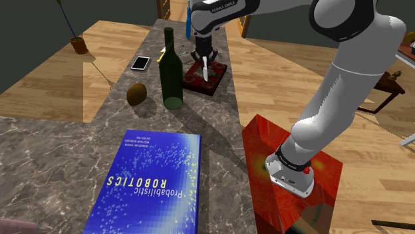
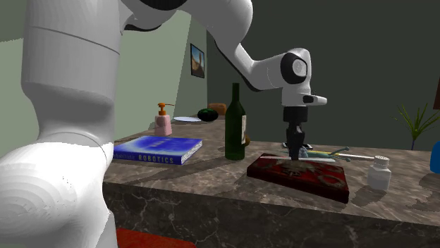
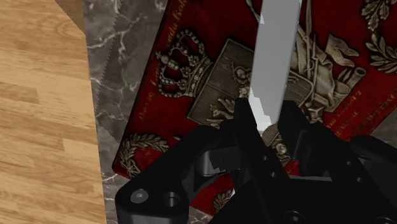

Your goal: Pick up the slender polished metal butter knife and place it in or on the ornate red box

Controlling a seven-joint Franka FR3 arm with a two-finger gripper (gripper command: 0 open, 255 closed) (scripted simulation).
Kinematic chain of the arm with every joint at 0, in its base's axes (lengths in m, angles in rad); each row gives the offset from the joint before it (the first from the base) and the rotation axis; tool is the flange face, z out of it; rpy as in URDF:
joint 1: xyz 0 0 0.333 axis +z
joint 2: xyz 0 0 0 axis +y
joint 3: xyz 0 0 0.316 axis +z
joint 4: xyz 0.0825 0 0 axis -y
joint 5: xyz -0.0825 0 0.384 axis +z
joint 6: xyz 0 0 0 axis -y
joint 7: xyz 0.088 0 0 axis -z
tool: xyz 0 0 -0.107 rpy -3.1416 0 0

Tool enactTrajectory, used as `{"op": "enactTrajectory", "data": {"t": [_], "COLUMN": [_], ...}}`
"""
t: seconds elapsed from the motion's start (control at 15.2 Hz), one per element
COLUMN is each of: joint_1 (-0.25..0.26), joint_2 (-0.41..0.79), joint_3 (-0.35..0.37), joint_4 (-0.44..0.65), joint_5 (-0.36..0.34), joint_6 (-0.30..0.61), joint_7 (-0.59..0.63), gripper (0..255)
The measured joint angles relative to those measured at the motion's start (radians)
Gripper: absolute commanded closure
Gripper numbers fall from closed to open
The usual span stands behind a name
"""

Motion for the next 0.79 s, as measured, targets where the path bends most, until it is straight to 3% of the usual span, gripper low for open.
{"op": "enactTrajectory", "data": {"t": [0.53,0.59,0.79], "joint_1": [0.000,0.000,0.000], "joint_2": [0.013,0.013,0.013], "joint_3": [-0.001,-0.001,-0.001], "joint_4": [-0.012,-0.012,-0.012], "joint_5": [-0.004,-0.004,-0.004], "joint_6": [0.025,0.025,0.025], "joint_7": [0.004,0.004,0.004], "gripper": [255,0,0]}}
